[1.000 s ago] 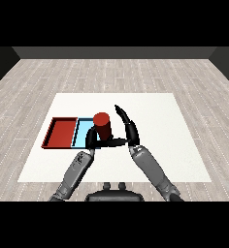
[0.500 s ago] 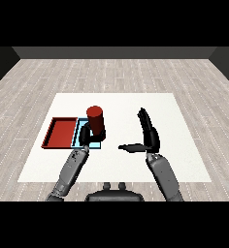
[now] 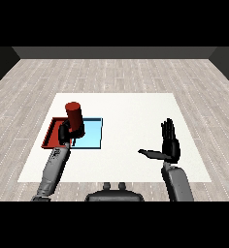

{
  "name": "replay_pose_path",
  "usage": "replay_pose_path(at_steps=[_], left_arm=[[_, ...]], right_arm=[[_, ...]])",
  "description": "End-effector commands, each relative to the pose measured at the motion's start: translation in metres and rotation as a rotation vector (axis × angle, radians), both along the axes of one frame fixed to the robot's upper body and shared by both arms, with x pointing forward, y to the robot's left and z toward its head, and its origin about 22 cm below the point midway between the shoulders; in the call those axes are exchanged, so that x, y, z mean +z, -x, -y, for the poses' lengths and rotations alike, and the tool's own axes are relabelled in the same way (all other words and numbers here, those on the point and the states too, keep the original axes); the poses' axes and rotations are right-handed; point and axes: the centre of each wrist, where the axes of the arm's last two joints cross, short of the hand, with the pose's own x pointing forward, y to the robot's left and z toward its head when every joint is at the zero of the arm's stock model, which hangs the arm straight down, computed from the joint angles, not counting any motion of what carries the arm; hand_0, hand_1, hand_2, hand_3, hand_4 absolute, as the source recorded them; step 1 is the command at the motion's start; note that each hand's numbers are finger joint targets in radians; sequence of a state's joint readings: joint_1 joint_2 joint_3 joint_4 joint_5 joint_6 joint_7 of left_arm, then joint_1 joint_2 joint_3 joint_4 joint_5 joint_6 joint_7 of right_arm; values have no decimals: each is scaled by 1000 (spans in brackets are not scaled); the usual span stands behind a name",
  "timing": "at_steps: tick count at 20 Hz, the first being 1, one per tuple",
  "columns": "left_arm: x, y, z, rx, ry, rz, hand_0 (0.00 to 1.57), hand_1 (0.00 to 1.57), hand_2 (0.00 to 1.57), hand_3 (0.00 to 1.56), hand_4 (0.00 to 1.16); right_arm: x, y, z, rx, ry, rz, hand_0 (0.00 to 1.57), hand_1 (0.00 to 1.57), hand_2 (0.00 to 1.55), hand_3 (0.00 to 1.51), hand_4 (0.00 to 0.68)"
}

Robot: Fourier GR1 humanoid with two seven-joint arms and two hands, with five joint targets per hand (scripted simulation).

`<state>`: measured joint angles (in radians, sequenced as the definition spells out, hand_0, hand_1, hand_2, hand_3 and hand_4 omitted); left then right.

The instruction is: Pick the red can and put it in the red box

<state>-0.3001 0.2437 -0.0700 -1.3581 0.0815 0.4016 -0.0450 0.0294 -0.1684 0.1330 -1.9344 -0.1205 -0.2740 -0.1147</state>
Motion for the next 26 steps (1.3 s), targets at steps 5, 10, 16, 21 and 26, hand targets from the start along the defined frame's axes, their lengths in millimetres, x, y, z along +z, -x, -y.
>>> replay_pose_path(at_steps=[5, 10, 16, 21, 26], left_arm=[[-23, -4, -112, 196, -104, -170, 1571, 1571, 1571, 1495, 1099], [-59, -19, -129, 257, -112, -304, 1571, 1571, 1571, 1513, 1044], [-99, -17, -115, 340, -176, -572, 1563, 1563, 1454, 1340, 926], [-112, -8, -121, 348, -238, -713, 584, 584, 687, 621, 635], [-105, -13, -128, 312, -205, -758, 462, 462, 583, 112, 590]], right_arm=[[-35, 12, 44, -152, -16, -122, 0, 0, 0, 0, 0], [-53, 6, 58, -177, 22, -158, 0, 0, 0, 0, 0], [-57, -16, 44, -191, 44, -180, 0, 0, 0, 0, 0], [-50, -27, 56, -231, 64, -183, 0, 0, 0, 0, 0], [-66, -28, 41, -210, 89, -175, 0, 0, 0, 0, 0]])
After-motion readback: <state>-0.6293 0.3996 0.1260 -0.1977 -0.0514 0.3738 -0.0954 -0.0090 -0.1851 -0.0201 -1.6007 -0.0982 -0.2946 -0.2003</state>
